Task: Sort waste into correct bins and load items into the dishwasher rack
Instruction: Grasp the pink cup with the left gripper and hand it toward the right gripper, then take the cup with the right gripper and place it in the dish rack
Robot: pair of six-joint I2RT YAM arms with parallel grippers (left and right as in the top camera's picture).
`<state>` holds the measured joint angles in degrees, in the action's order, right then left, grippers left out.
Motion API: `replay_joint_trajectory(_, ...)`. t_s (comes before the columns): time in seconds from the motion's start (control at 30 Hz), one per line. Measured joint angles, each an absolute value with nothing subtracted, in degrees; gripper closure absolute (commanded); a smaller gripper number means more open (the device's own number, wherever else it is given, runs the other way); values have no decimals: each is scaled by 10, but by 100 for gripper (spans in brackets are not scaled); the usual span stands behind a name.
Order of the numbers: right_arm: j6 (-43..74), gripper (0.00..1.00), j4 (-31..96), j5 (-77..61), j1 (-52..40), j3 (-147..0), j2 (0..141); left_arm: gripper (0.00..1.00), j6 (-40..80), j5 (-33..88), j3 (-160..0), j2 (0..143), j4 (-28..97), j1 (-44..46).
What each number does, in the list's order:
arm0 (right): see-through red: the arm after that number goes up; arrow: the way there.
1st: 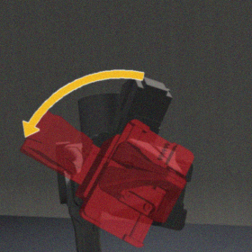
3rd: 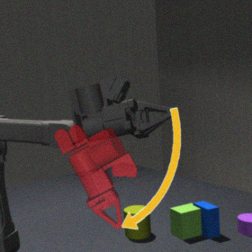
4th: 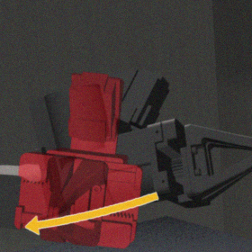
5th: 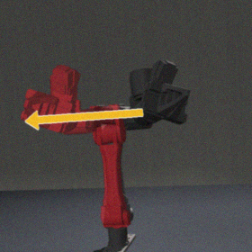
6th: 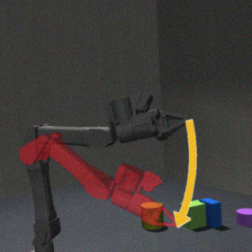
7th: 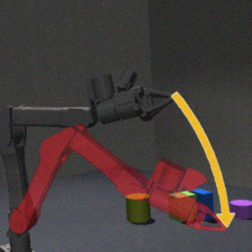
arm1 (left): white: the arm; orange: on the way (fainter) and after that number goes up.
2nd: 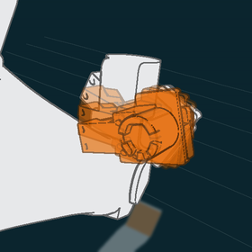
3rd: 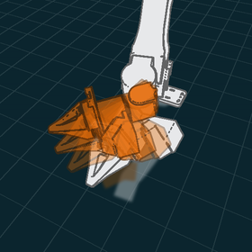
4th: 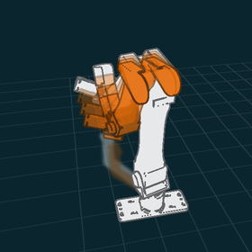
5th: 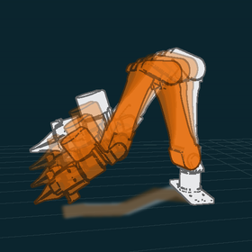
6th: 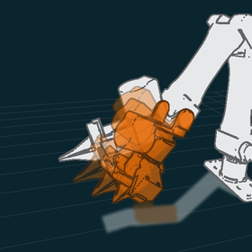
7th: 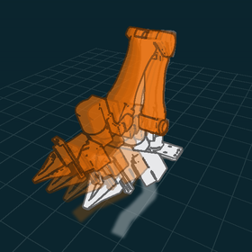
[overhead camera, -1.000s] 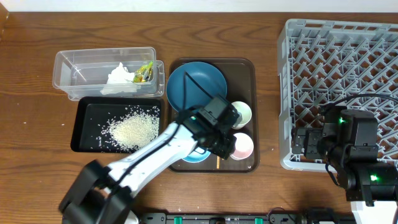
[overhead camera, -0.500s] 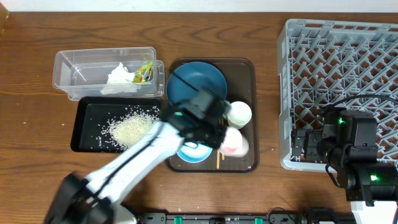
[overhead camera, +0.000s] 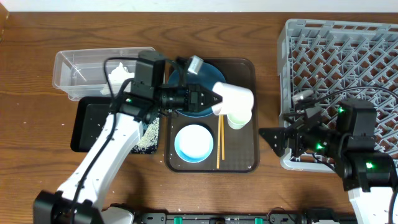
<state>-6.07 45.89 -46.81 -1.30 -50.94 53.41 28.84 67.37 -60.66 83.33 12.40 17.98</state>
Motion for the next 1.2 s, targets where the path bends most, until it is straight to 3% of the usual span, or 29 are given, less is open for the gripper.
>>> replay_joint_trajectory(0.3, -111, 1, 429, -632, -13, -509, 571, 94, 320, 772, -606, 860, 96, 230)
replay_joint_trajectory(0.53, -119, 13, 421, -662, -13, -509, 573, 94, 337, 780, -606, 860, 83, 262)
replay_joint_trajectory(0.73, -126, 34, 416, -676, -13, -509, 573, 94, 348, 777, -607, 860, 82, 263)
replay_joint_trajectory(0.93, -129, 40, 416, -683, -13, -509, 573, 94, 357, 778, -606, 860, 80, 260)
replay_joint_trajectory(1.03, -130, 48, 417, -686, -13, -509, 573, 85, 359, 778, -606, 860, 78, 259)
replay_joint_trajectory(1.13, -128, 50, 416, -675, -13, -509, 573, 64, 357, 773, -606, 860, 78, 261)
replay_joint_trajectory(1.2, -128, 53, 417, -665, -13, -509, 573, 63, 347, 760, -606, 860, 88, 263)
